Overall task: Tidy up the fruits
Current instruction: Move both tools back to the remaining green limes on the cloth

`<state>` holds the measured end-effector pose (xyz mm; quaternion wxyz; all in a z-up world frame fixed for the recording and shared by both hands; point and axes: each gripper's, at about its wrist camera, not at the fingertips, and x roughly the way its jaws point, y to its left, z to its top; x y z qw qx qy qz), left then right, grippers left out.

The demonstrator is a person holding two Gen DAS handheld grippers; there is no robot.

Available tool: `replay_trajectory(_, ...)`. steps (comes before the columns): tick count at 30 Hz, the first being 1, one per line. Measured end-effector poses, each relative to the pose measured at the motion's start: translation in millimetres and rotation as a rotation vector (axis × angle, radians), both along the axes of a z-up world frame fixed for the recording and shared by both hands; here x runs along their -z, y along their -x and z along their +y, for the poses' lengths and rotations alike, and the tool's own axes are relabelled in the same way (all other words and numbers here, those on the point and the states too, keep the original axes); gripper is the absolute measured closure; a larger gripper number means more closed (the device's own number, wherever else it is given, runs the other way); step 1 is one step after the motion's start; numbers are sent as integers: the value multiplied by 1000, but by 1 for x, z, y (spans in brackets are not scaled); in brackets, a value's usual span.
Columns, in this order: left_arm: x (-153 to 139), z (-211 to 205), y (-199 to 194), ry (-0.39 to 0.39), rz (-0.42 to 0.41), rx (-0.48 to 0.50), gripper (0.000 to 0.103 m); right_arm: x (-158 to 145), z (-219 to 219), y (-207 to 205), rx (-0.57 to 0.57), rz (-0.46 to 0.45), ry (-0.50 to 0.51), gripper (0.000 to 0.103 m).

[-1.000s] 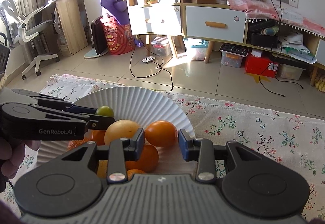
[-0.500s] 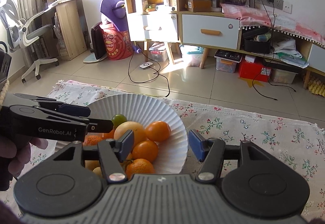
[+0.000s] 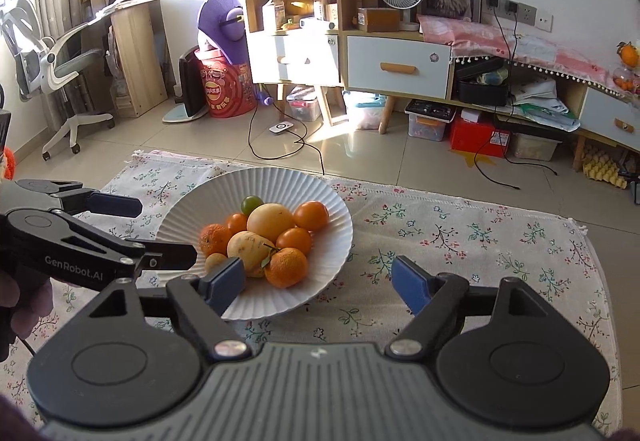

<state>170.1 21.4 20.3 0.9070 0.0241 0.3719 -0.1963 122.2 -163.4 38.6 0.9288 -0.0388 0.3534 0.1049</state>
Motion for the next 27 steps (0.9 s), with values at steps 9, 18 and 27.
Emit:
replay_trajectory(9, 4, -1, 45, -27, 12, 51, 27, -7, 0, 38, -23, 10, -14, 19)
replay_trajectory(18, 14, -4, 86, -48, -5, 107, 27, 6, -7, 79, -68, 40, -50, 17)
replay_trajectory(27, 35, -11, 121, -75, -25, 194, 27, 19, -15, 115, -146, 63, -72, 16)
